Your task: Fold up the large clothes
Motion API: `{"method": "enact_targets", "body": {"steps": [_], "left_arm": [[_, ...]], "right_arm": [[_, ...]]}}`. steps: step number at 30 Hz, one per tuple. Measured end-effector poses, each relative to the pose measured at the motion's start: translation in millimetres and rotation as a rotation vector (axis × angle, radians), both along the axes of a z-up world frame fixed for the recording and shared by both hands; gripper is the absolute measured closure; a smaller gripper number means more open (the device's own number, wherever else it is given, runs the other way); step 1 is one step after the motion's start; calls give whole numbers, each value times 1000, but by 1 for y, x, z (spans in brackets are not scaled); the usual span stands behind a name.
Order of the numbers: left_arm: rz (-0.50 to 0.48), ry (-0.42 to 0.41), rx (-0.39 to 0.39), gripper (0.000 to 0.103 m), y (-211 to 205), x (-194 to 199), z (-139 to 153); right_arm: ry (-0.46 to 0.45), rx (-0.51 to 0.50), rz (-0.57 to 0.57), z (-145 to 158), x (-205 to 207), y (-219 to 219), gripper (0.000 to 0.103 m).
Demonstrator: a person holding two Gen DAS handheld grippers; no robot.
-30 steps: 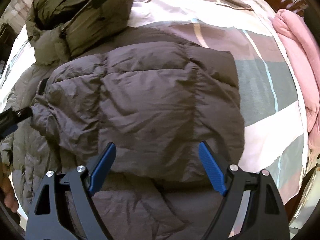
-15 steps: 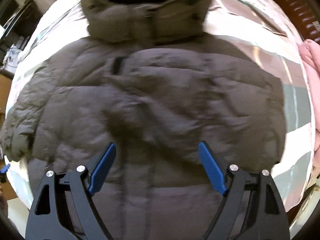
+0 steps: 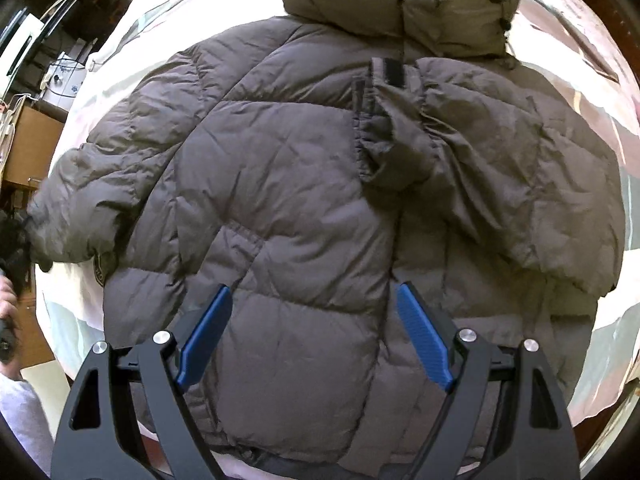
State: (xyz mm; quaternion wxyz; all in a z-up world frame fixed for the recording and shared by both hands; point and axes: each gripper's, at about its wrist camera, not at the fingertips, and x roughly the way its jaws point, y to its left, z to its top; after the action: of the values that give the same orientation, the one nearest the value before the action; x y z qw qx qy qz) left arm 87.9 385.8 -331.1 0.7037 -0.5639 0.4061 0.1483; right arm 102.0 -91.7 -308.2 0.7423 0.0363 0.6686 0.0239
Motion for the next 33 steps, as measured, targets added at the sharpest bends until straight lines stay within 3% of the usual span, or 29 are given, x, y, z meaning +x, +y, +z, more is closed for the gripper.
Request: {"method": "enact_targets", "body": {"steps": [4, 5, 6, 9, 10, 13, 16, 19, 23, 25, 29, 33], "left_arm": [[-291, -164, 72, 88, -85, 52, 65], [-415, -199, 99, 84, -128, 68, 83], [-488, -216, 108, 82, -154, 79, 88], [-832, -267, 75, 76, -269, 96, 98], [-927, -262, 73, 69, -303, 94, 96], [-1068, -229, 145, 44, -365, 74, 88], [-1087, -185, 187, 32, -377, 61, 78], [-1000, -95, 195, 24, -355, 66, 60], [-884, 116, 294, 24, -311, 72, 28], [-855, 166, 313, 21, -305, 73, 24], [-784, 258, 326, 12, -269, 65, 8], [-766, 312, 303, 12, -261, 64, -10]], "right_arm": [[-2, -7, -53, 4, -6, -26, 19], [-3, -11, -67, 4, -7, -35, 19], [-6, -17, -87, 5, -9, -46, 19], [-6, -33, -143, 6, -13, -77, 19], [-5, -40, -167, 7, -15, -89, 19], [-15, -41, -255, 11, -22, -126, 19], [-55, 14, -370, 17, -32, -166, 19], [-77, 116, -458, 18, -37, -194, 19], [-72, 242, -532, 11, -28, -214, 19], [-103, 320, -543, 15, -11, -213, 19], [-180, 362, -508, 19, 38, -200, 19], [-122, 339, -469, -15, 96, -181, 19]]}}
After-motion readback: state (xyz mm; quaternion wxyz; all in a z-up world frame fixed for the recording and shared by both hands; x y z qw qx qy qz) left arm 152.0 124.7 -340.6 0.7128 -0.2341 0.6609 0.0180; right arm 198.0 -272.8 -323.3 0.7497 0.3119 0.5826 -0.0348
